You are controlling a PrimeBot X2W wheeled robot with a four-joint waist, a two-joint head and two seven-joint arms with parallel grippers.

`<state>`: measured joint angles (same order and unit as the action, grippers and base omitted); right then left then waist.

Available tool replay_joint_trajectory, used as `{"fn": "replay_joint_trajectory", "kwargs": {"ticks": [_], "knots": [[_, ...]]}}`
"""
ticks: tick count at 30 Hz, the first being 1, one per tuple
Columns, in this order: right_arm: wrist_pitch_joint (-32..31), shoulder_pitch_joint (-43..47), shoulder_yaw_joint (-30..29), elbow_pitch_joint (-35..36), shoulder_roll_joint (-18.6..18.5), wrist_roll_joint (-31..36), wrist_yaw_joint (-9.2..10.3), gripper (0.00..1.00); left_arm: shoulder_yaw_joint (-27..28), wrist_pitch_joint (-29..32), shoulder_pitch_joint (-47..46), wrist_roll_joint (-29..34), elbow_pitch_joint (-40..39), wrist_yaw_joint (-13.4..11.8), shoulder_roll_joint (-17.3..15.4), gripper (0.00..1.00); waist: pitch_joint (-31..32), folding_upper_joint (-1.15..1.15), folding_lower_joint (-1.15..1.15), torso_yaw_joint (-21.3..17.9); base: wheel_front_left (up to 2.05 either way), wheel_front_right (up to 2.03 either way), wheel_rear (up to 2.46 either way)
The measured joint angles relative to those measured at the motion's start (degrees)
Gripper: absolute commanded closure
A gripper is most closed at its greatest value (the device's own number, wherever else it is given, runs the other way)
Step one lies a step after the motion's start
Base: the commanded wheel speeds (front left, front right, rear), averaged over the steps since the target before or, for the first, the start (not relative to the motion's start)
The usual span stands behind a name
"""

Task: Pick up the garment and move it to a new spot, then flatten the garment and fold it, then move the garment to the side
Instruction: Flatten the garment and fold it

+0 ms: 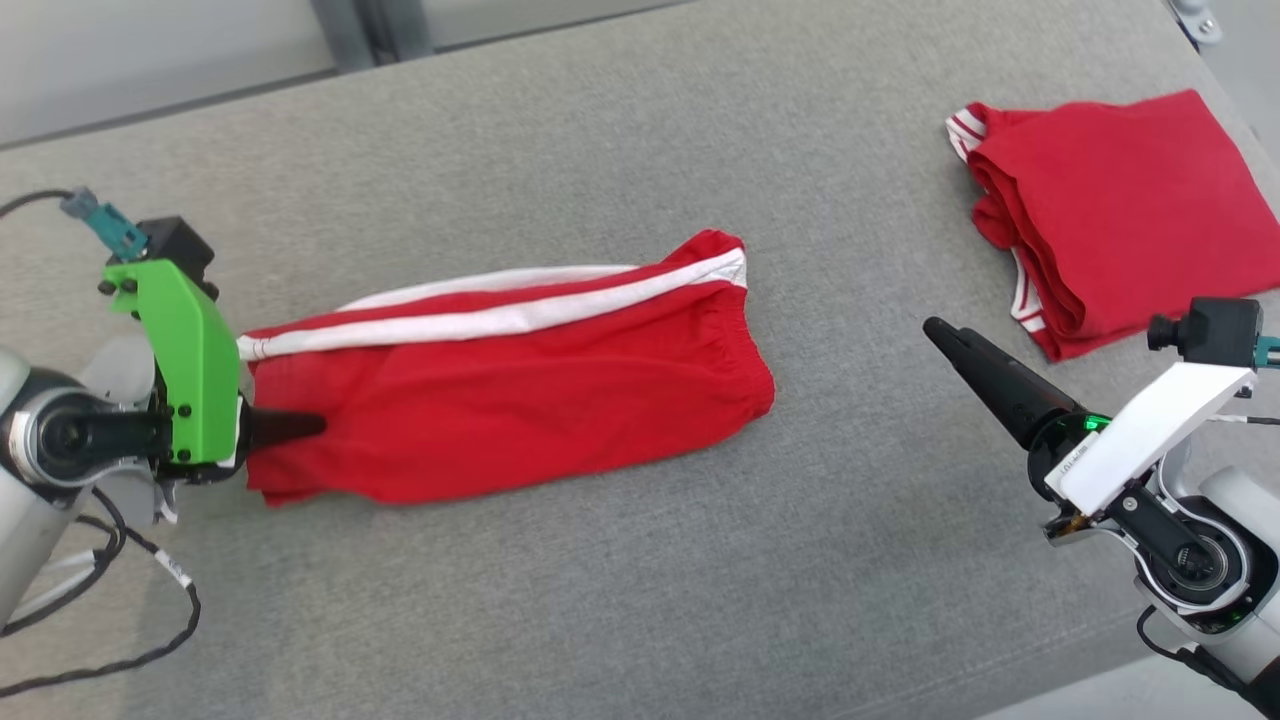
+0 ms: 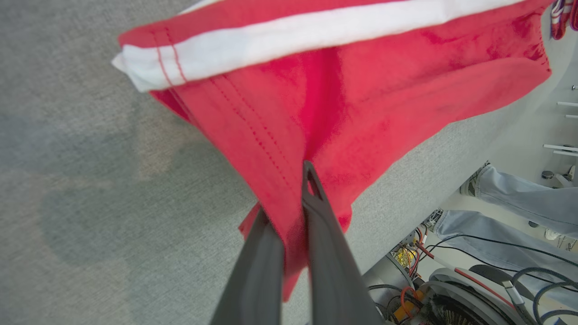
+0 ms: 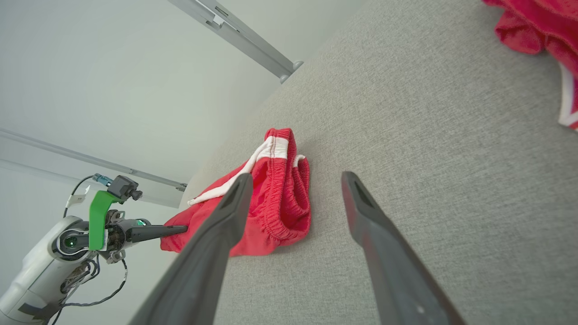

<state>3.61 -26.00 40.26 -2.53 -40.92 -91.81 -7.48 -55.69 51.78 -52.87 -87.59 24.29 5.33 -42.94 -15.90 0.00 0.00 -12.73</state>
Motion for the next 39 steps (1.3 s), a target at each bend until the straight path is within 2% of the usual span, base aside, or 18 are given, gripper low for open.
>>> {"fn": "replay_joint_trajectory", "kwargs": {"ticks": [6,7,8,9,15,18,21,24,29,31,33,36,39], "knots": [[-1.02,1.04,0.26,-0.37,-0.27,-0.37,0.00,0.00,-0.05,-2.23,4.29,-0.35,-1.77,-1.07,-1.44,1.00,3.18,0.00,0.00,2.65,0.00,0.00,0.00],[-1.18,1.21,0.38,-0.46,-0.30,-0.40,0.00,0.00,0.01,-3.00,4.89,-0.52,-1.88,-1.09,-1.53,0.74,3.59,0.00,0.00,2.98,0.00,0.00,0.00],[-1.31,1.29,0.40,-0.51,-0.32,-0.40,0.00,0.00,0.02,-3.33,5.41,-0.56,-1.96,-1.19,-1.57,0.24,3.89,0.00,0.00,3.20,0.00,0.00,0.00],[-1.36,1.35,0.40,-0.55,-0.33,-0.45,0.00,0.00,-0.01,-3.46,6.14,-0.87,-1.99,-1.35,-1.64,0.00,4.25,0.00,0.00,3.43,0.00,0.00,0.00],[-1.12,2.33,0.21,-0.84,-0.82,-0.33,0.00,0.00,-0.01,-5.25,8.57,-1.21,-2.87,-2.07,-2.38,0.00,5.61,0.00,0.00,4.31,0.00,0.00,0.00],[0.52,2.59,-0.25,-1.24,-1.41,1.00,0.00,0.00,0.47,-8.23,8.61,1.01,-3.91,-1.90,-3.66,0.00,6.18,0.00,0.00,4.98,0.00,0.00,0.00],[3.78,2.56,0.14,-3.64,-2.29,7.15,0.00,0.00,2.44,-16.40,8.12,5.50,-5.78,-1.72,-4.99,0.00,6.95,0.00,0.00,5.72,0.00,0.00,0.00],[8.59,1.92,-1.26,-6.35,-0.66,11.24,0.00,0.00,4.79,-27.84,8.00,11.02,-8.65,-2.72,-5.60,0.00,7.97,0.00,0.00,6.41,0.00,0.00,0.00],[11.12,1.92,-5.66,-10.17,3.01,19.49,0.00,0.00,7.24,-42.50,14.25,15.38,-13.89,-8.95,-6.59,0.00,9.52,0.00,0.00,8.03,0.00,0.00,0.00],[11.32,2.24,-8.84,-11.01,4.74,22.95,0.00,0.00,7.92,-48.44,16.45,18.36,-15.66,-12.28,-7.39,0.00,9.94,0.00,0.00,8.70,0.00,0.00,0.00],[11.38,3.02,-14.67,-11.12,7.00,29.60,0.00,0.00,9.12,-55.23,19.15,20.81,-17.29,-15.61,-7.64,0.00,10.33,0.00,0.00,9.41,0.00,0.00,0.00],[11.44,6.03,-21.63,-9.93,12.29,36.41,0.00,0.00,9.87,-62.75,24.18,21.47,-19.17,-18.56,-5.81,0.00,10.72,0.00,0.00,10.43,0.00,0.00,0.00],[11.44,10.12,-25.74,-9.56,16.80,43.19,0.00,0.00,11.61,-66.28,28.13,25.03,-19.56,-21.57,-4.21,0.00,10.99,0.00,0.00,11.39,0.00,0.00,0.00]]}}
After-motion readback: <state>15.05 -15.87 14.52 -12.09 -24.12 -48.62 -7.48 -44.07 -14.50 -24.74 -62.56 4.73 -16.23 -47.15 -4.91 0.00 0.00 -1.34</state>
